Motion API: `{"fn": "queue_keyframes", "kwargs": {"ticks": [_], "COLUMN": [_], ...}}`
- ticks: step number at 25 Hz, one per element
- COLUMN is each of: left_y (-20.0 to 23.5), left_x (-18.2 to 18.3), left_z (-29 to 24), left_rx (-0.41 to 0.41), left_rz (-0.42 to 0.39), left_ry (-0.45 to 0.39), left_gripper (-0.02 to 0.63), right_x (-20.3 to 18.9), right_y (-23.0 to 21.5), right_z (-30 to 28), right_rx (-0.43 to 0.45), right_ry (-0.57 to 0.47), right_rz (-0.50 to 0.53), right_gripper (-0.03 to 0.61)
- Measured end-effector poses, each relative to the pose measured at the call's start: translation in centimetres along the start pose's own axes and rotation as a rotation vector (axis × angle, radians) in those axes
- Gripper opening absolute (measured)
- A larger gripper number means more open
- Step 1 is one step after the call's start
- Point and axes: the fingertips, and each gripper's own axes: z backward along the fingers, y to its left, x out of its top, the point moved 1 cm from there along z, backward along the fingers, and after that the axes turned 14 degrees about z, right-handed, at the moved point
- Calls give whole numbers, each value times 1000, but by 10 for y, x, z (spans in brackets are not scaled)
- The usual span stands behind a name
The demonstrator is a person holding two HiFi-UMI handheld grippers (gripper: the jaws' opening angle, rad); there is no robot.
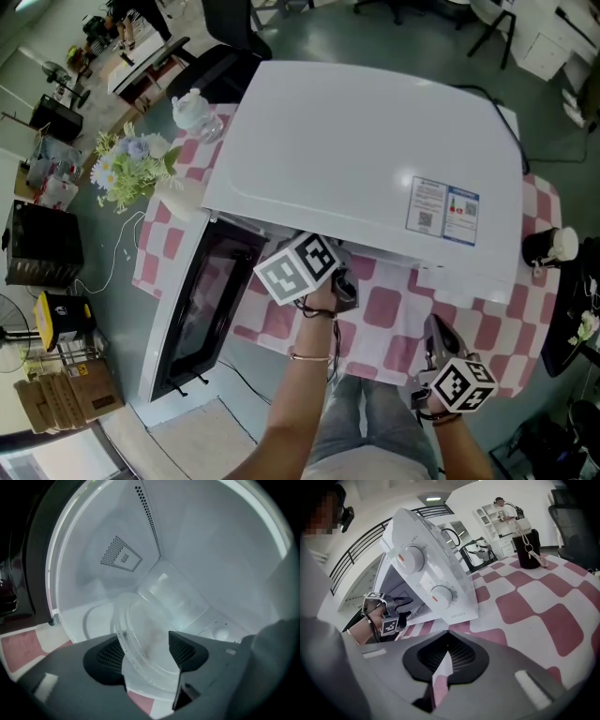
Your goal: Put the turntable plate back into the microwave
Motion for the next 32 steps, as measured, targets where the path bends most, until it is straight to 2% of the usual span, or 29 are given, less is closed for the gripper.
{"fn": "queue_keyframes", "kwargs": {"ticks": [6, 10, 18, 26, 32], "left_y": [3, 6, 11, 19, 10], "left_x": [-6, -13, -8, -4, 4], "left_z": [3, 4, 15, 26, 34], "left_rx": [20, 24, 31, 22, -25], "left_rz": [-23, -8, -10, -14, -34], "left_ry": [25, 48, 31, 27, 10], "left_gripper": [298, 302, 304, 293, 281], "right_x": [-1, -2, -8, -12, -14], "right_y": [4, 6, 10, 23, 32], "right_z": [0, 1, 5, 5, 8], "right_rx": [4, 2, -4, 10, 13], "right_ry": [-5, -4, -3, -5, -8], "right_rz": [-3, -5, -5, 0, 10], "right_gripper": [11, 11, 11, 9, 11]}}
